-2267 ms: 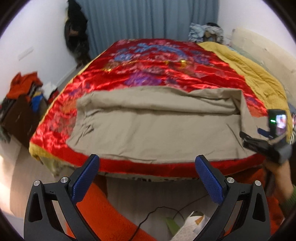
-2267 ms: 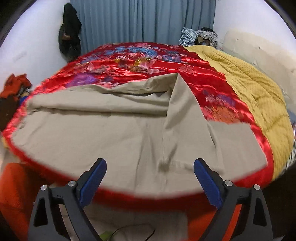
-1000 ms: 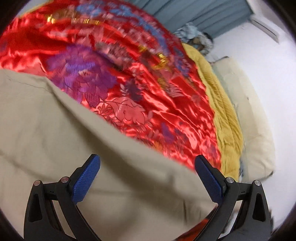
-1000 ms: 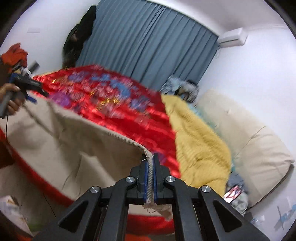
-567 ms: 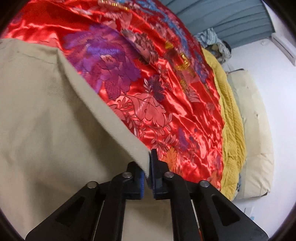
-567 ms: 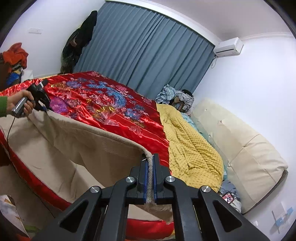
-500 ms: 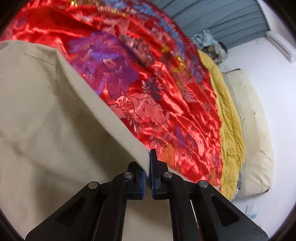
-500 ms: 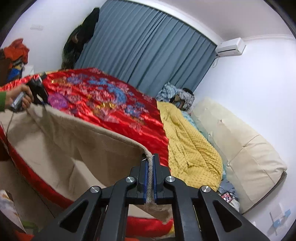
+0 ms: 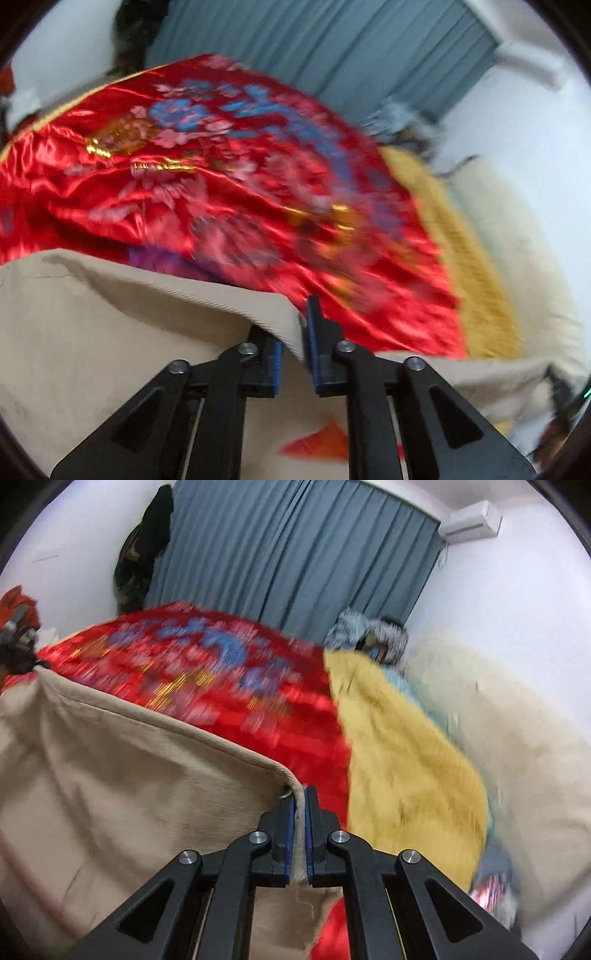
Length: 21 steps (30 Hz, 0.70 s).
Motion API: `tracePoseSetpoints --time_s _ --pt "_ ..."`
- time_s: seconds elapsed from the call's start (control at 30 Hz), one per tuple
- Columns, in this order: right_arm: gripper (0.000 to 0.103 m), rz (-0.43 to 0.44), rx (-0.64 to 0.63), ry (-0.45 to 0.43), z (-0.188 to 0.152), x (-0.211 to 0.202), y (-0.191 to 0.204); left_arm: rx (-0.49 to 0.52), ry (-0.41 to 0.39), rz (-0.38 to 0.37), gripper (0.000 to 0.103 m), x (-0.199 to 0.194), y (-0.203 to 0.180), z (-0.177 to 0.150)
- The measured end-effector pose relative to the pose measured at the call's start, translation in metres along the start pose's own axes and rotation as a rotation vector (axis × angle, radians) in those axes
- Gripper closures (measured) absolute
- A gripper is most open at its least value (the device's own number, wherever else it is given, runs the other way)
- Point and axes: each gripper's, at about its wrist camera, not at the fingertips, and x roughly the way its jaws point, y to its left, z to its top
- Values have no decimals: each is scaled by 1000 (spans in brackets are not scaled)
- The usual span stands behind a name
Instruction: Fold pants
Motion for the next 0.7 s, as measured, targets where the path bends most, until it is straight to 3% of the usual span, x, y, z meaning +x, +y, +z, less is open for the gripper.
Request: tracePoseSetpoints --time_s 0.03,0.07,0.1,0.17,0.23,0.37,0.47,0.53,0.63,0.7 --pt "70 -20 56 59 22 40 -11 -15 39 73 70 18 4 8" --pt "59 -32 114 98 34 66 -21 -25 55 110 61 24 10 8" --pt "45 -21 180 129 42 93 -32 -29 53 136 56 25 17 6" --pt "45 -37 278 173 41 125 -42 1 21 145 33 13 32 -8" --pt "45 -15 323 183 29 136 -38 46 -31 189 23 -4 47 -29" --pt "45 76 318 243 -18 159 0 106 -62 254 22 -15 80 -59" --pt "45 275 430 323 -48 188 32 160 -40 311 22 2 93 -70" --pt "45 436 529 340 -50 205 63 188 -32 353 22 17 103 -78" --pt "45 678 539 303 -18 218 134 192 17 391 22 39 124 -96" --pt "45 851 481 279 15 220 200 230 -22 390 21 44 127 -108"
